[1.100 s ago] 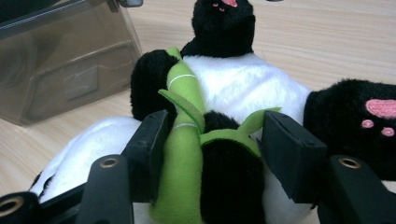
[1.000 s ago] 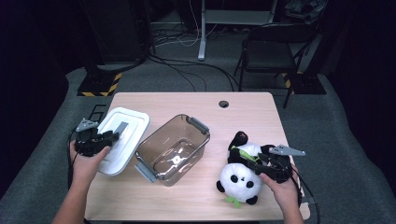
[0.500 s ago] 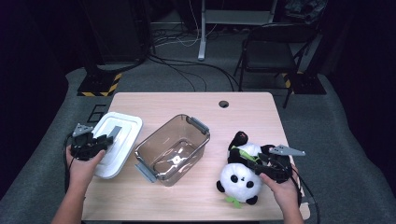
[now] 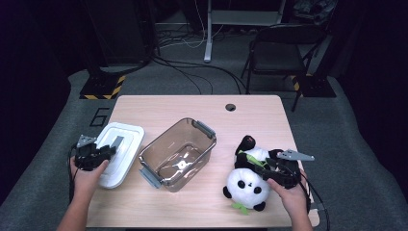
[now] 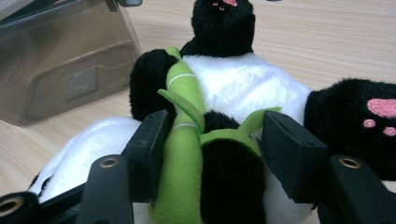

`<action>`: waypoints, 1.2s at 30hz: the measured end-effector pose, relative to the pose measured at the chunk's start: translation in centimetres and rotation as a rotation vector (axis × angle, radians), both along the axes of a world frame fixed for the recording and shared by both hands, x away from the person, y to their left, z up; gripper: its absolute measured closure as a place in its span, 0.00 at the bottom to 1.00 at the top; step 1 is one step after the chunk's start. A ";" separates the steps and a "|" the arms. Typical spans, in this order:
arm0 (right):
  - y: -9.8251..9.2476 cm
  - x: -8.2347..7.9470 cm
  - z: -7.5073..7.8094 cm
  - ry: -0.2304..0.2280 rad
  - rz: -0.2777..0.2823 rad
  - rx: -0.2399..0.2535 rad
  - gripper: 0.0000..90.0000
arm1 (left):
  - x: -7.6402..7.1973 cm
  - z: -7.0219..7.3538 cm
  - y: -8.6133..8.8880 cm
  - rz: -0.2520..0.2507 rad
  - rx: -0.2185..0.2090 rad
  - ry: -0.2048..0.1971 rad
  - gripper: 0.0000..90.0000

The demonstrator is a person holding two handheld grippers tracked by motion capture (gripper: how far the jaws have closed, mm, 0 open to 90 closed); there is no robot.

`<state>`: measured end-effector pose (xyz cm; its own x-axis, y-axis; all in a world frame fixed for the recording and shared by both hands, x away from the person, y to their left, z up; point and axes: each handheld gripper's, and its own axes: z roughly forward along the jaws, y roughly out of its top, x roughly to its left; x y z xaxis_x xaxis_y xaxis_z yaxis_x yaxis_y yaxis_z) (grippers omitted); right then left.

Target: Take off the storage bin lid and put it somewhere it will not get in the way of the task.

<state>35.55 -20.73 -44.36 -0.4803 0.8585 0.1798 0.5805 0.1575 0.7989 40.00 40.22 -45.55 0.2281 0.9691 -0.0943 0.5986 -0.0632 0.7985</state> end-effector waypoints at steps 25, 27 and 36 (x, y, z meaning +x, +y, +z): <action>0.2 0.0 0.0 -0.005 -0.001 -0.017 0.46 | 1.2 -4.6 -0.9 0.035 0.080 0.050 0.74; 0.2 0.0 -0.1 -0.006 0.000 -0.015 0.46 | 1.4 -4.9 -1.1 0.025 0.094 0.056 0.74; 0.2 0.0 -0.1 -0.006 -0.001 -0.015 0.46 | 1.5 -5.4 -0.8 0.018 0.087 0.090 0.74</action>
